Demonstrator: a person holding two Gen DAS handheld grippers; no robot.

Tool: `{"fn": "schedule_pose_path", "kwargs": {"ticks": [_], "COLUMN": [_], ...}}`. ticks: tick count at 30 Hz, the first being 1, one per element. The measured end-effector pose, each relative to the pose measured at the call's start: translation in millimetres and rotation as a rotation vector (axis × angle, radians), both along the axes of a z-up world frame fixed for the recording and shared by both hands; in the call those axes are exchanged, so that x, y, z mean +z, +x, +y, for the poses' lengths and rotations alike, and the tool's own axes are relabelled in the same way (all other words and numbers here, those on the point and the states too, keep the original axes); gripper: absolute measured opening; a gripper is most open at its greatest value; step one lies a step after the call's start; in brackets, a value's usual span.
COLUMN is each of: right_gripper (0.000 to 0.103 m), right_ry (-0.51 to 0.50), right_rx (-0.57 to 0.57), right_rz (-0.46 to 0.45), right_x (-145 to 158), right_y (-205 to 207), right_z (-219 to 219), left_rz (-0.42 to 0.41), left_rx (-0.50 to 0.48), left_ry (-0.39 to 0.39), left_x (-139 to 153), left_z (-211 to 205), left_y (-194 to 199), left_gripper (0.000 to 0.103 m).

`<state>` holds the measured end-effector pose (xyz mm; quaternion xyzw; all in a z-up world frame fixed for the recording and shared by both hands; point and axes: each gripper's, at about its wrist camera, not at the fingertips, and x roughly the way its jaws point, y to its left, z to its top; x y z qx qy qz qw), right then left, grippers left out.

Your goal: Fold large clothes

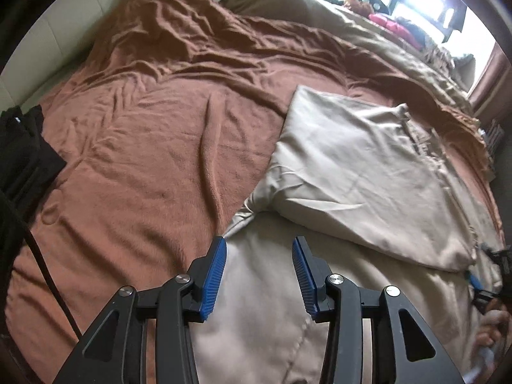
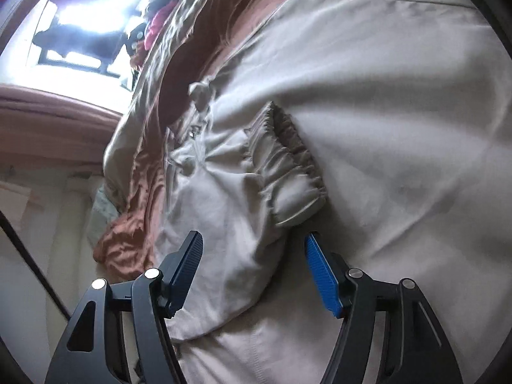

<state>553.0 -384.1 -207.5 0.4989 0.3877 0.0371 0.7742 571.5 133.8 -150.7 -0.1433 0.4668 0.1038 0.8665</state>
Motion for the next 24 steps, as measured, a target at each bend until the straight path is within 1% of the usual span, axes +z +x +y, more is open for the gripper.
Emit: {"fn": "schedule_pose_path", "kwargs": {"ticks": [1, 3, 4, 7, 9, 11, 13, 15, 17, 19, 20, 21, 24], "right_gripper": [0.064, 0.064, 0.064, 0.064, 0.064, 0.065, 0.066, 0.067, 0.067, 0.067, 0.067, 0.067, 0.067], "right_ry": [0.000, 0.025, 0.011, -0.016, -0.025, -0.053, -0.072, -0.096, -0.133, -0.163, -0.172, -0.174, -0.217], "right_rx": [0.002, 0.004, 0.001, 0.000, 0.021, 0.039, 0.042, 0.028, 0.029, 0.056, 0.067, 0.074, 0.073], "right_rz": [0.019, 0.019, 0.029, 0.002, -0.013, -0.027, -0.038, -0.047, -0.061, -0.082, -0.089, -0.099, -0.126], "right_x": [-8.2, -8.4, -4.5, 12.6, 20.7, 25.8, 29.2, 33.0, 40.7, 50.3, 54.2, 57.8, 72.7], "right_y": [-0.4, -7.8, -11.1, -26.6, -44.4, -65.8, -84.3, -106.4, -122.2, -141.5, -150.5, -161.6, -190.8], "right_z": [1.2, -5.3, -8.1, -15.1, -15.9, -15.1, -16.6, -20.8, -21.3, -20.1, -19.2, -19.9, -24.8], "left_rz": [-0.014, -0.040, -0.052, -0.086, -0.092, -0.087, -0.101, -0.123, -0.165, -0.205, -0.215, -0.224, -0.243], "left_rx": [0.006, 0.019, 0.023, 0.007, -0.016, -0.057, -0.083, -0.093, -0.113, -0.143, -0.153, -0.164, -0.168], "left_ry": [-0.004, -0.031, -0.051, -0.085, -0.079, -0.049, -0.045, -0.050, -0.058, -0.041, -0.037, -0.037, -0.055], "left_x": [4.5, 11.7, 14.7, 22.8, 27.2, 33.7, 40.3, 49.1, 60.3, 74.7, 79.7, 85.6, 98.2], "left_z": [0.0, 0.0, -0.9, -10.2, -19.5, -34.5, -43.9, -52.4, -60.7, -71.1, -75.2, -79.7, -87.6], "left_y": [-5.6, -19.0, -27.2, -47.3, -56.8, -67.3, -78.4, -92.6, -107.4, -124.2, -130.0, -137.2, -155.6], "left_gripper": [0.045, 0.045, 0.045, 0.045, 0.045, 0.045, 0.046, 0.061, 0.067, 0.075, 0.085, 0.091, 0.092]}}
